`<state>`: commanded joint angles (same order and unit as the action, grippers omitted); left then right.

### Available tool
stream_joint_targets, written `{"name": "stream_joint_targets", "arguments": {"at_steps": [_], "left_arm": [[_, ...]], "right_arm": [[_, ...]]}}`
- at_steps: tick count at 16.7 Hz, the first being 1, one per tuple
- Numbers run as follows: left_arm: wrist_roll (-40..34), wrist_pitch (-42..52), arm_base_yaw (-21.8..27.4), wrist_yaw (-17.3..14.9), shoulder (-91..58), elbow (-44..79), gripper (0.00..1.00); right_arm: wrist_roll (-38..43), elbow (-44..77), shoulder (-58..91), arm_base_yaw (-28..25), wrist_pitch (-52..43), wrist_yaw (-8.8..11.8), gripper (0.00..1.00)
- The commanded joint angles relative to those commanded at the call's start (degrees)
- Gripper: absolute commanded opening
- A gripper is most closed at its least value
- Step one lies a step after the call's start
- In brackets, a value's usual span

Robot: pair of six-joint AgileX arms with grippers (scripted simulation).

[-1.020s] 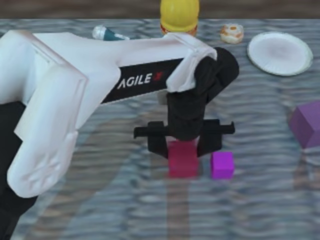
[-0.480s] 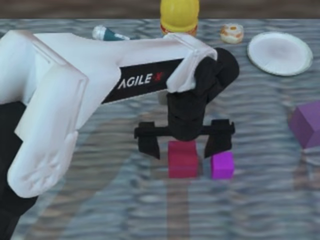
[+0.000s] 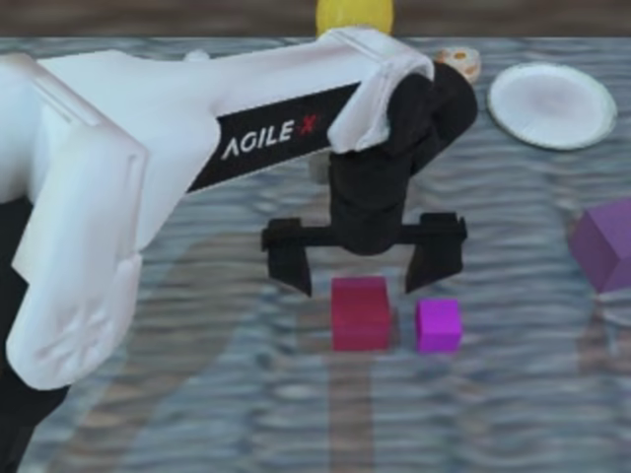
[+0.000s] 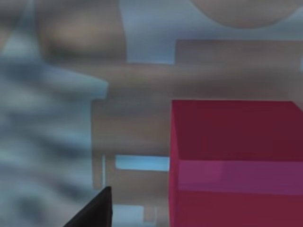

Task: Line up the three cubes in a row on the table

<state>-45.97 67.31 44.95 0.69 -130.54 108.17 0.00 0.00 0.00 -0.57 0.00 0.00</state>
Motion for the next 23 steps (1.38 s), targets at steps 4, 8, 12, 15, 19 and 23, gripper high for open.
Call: {"name": "stream_joint_targets", "arguments": {"at_steps": [4, 8, 12, 15, 19, 23], "left_arm": [[0.12, 6.96, -0.38, -0.15, 1.62, 5.6, 1.0], [0.14, 7.05, -0.08, -0.15, 1.55, 5.69, 1.0], [0.51, 4.77, -1.85, 0.08, 4.98, 2.39, 1.0], [1.57, -0.57, -6.06, 0.45, 13.72, -5.62, 1.0], [4.88, -10.99, -14.19, 0.89, 33.3, -22.43, 1.0], [11.63, -23.68, -23.55, 1.17, 58.6, -44.84, 1.0]], "right_arm": [[0.0, 0.0, 0.0, 0.0, 0.0, 0.0, 1.0], [0.0, 0.01, 0.01, -0.01, -0.01, 0.0, 1.0], [-0.41, 3.05, 3.04, -0.24, -2.25, 0.13, 1.0], [-1.4, 10.69, 10.8, -0.53, -7.52, 0.19, 1.0], [-3.39, 25.51, 28.07, -0.87, -17.85, 0.07, 1.0], [-5.96, 42.78, 51.56, -1.33, -30.79, -0.15, 1.0]]}}
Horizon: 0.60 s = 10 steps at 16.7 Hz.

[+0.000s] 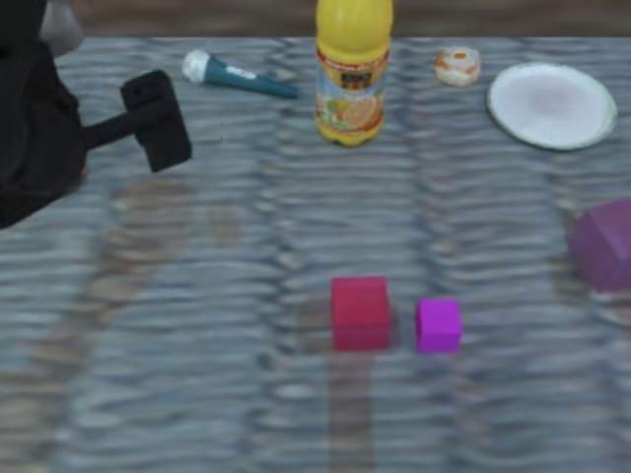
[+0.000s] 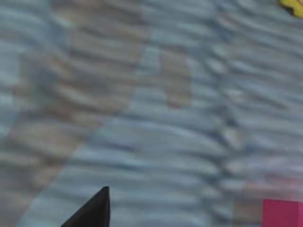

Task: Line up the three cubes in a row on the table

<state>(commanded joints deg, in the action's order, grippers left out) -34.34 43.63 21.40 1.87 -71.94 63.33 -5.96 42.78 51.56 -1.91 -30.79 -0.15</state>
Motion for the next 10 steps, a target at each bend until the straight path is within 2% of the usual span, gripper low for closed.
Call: {"name": "stream_joint_targets", "arguments": {"at_steps": [5, 10], "left_arm": [[12.14, -16.56, -10.75, -0.05, 31.51, -29.19, 1.0], [24.42, -31.45, -18.13, -0.82, 55.04, -50.39, 1.0]], "right_arm": [[-3.19, 20.7, 29.34, -0.7, -16.1, -0.24, 1.0], [-5.69, 38.25, 50.99, -1.29, -28.95, -0.23, 1.0]]}}
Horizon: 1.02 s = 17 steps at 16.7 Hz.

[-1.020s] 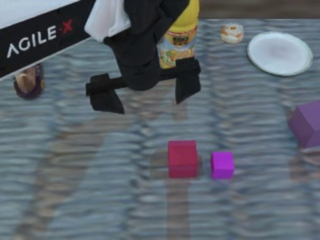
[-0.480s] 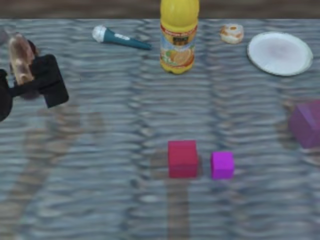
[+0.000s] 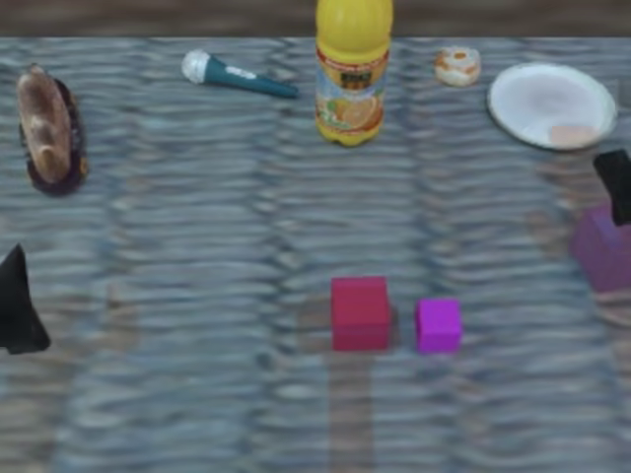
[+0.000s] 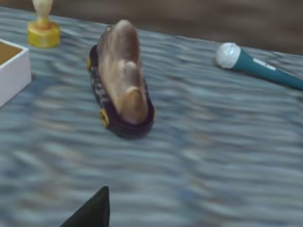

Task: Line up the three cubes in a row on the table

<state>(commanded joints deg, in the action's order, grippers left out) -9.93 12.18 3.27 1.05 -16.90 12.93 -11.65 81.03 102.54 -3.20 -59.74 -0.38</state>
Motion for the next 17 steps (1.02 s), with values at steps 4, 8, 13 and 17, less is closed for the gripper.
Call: {"name": "stream_joint_targets", "arguments": {"at_steps": [4, 8, 13, 17], "left_arm": [[7.35, -9.04, -3.45, -0.76, 12.57, -9.86, 1.0], [9.93, -12.18, -4.41, -1.05, 16.9, -12.93, 1.0], [9.93, -12.18, -4.41, -1.05, 16.9, -12.93, 1.0], [9.93, -12.18, -4.41, -1.05, 16.9, -12.93, 1.0]], "right_arm": [[-1.26, 10.07, 10.64, -0.28, -6.12, 0.17, 1.0], [-1.67, 13.37, 14.17, -0.37, -7.94, 0.28, 1.0], [-1.68, 13.35, 14.41, -0.09, -7.79, 0.27, 1.0], [-1.69, 8.86, 16.39, -0.33, -1.21, 0.27, 1.0]]}}
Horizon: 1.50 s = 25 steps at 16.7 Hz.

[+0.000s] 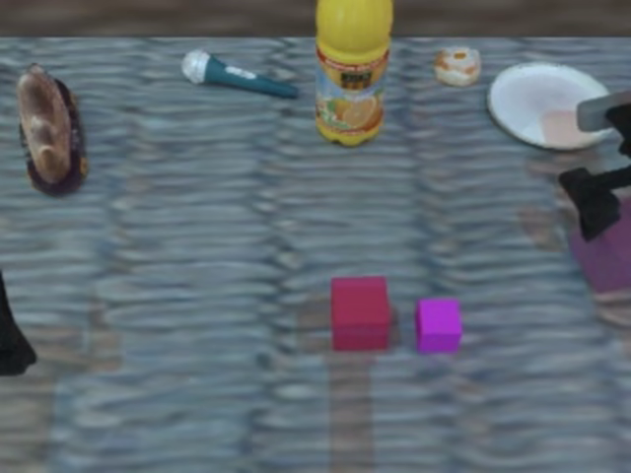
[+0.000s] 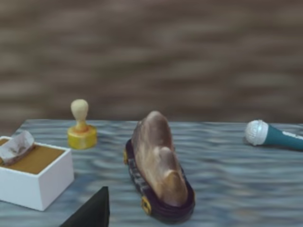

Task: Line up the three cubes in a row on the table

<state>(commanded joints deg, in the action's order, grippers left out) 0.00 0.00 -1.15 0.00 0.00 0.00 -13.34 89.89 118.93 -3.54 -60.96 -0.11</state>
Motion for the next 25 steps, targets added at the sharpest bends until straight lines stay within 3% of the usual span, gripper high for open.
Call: {"name": "stream_joint_targets", "arguments": {"at_steps": [4, 9, 22, 25], "left_arm": [[0.0, 0.0, 0.0, 0.0, 0.0, 0.0, 1.0], [0.0, 0.0, 0.0, 0.0, 0.0, 0.0, 1.0], [0.0, 0.0, 0.0, 0.0, 0.0, 0.0, 1.0], [0.0, 0.0, 0.0, 0.0, 0.0, 0.0, 1.0]], "right_arm": [[0.19, -6.2, 3.1, -0.12, 9.68, -0.02, 1.0], [0.22, -7.57, 3.86, -0.15, 11.43, -0.03, 1.0], [0.22, -7.57, 3.86, -0.15, 11.43, -0.03, 0.02], [0.22, -7.57, 3.86, -0.15, 11.43, -0.03, 0.0]]}}
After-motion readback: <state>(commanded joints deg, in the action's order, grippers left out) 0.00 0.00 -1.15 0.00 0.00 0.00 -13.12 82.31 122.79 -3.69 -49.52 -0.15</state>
